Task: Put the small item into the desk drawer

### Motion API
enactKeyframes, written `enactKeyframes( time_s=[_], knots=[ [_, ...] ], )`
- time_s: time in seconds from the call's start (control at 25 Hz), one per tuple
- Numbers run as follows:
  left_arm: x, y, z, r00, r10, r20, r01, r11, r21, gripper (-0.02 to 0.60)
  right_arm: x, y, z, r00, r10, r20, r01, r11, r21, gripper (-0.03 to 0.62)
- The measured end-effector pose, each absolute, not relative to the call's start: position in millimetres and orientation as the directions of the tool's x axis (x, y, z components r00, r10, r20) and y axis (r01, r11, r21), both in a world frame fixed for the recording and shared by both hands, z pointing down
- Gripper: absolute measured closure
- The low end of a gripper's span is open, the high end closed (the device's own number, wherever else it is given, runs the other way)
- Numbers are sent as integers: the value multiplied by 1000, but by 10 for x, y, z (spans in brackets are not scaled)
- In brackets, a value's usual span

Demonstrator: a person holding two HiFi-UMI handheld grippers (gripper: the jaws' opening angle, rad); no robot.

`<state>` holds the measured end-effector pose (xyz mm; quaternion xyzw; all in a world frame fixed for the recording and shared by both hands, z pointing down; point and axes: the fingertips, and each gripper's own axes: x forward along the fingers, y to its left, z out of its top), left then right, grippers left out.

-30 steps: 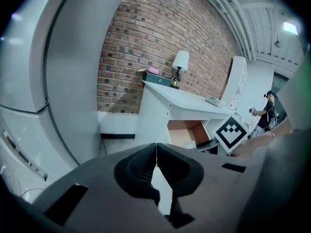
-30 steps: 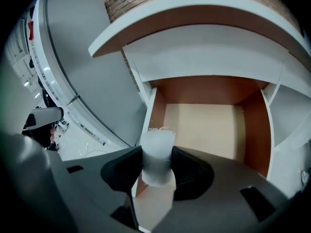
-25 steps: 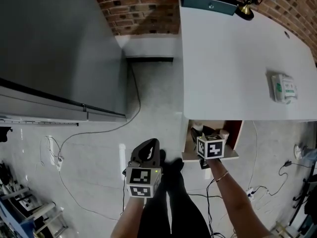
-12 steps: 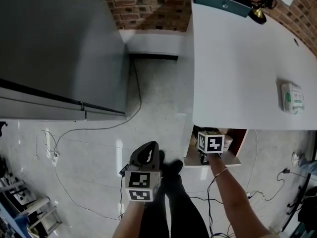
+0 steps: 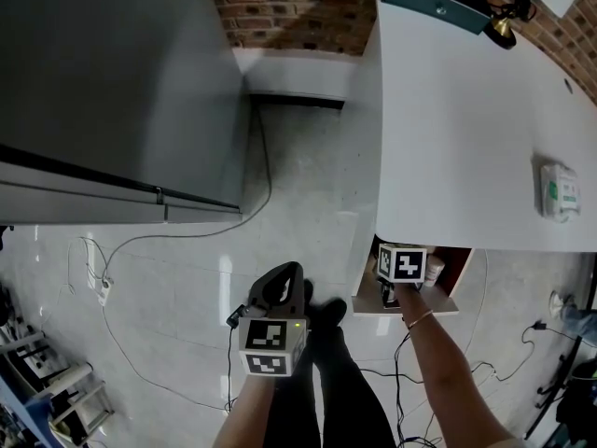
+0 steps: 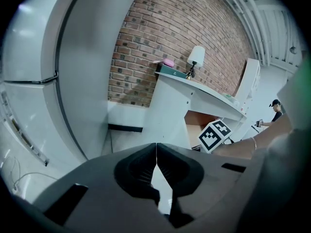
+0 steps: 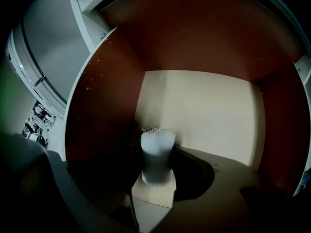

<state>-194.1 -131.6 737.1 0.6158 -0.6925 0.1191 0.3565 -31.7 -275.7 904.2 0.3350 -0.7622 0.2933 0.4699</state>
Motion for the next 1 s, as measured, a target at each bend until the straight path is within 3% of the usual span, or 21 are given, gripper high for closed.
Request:
enactKeyframes(
  time_s=[0.6,1.0],
  knots=[
    [-1941,-1353,7317,32,-761,647,-948,183,262,560,-295,-2776,8863,-378,-295,877,-800,581,-150,382],
    [-1787,-1468,6891,56,-781,622,-965,117,233,560,-215,-2591,7990,-487,-360,795,-781,587,-213,391]
  ],
)
